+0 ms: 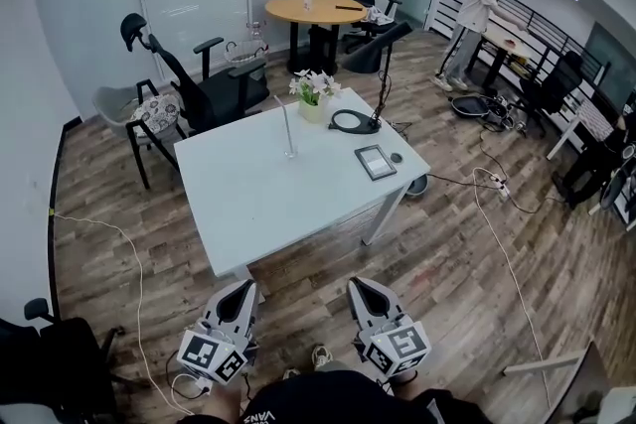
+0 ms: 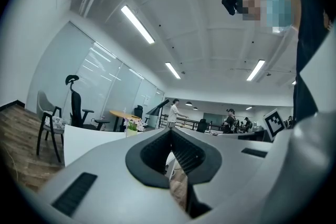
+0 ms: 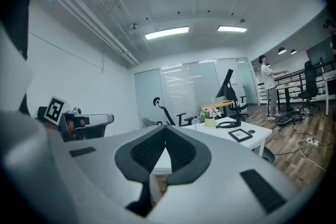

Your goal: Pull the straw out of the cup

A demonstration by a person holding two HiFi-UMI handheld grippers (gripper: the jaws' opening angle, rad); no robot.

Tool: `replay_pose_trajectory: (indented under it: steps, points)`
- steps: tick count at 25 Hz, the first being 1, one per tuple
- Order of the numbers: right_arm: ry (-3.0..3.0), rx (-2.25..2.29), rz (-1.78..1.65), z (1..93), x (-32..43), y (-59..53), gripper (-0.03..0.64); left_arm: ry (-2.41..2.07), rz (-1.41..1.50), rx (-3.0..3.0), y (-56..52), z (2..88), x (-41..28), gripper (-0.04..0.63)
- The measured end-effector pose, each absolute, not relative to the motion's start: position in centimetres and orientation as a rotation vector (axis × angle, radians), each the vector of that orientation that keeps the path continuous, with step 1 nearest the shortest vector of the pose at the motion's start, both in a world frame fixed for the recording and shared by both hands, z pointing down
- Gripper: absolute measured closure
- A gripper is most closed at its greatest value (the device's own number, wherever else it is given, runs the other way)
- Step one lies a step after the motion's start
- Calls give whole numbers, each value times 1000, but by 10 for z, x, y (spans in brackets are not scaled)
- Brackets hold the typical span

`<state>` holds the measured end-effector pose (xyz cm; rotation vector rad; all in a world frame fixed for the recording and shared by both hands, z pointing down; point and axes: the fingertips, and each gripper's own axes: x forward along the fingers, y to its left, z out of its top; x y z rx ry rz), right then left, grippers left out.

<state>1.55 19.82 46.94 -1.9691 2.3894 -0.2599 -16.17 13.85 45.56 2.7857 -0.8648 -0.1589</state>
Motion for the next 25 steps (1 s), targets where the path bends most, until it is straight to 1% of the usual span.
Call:
replay_pose_trajectory:
  steps: [18,25]
  points:
    - [2499,-1830,-264,481,79,130,600,-994,-144,2762,87,465,-95,584]
    - [2522,-1794,-281,488,92,107,600,-1030,-118,2745,70,470,-86,584]
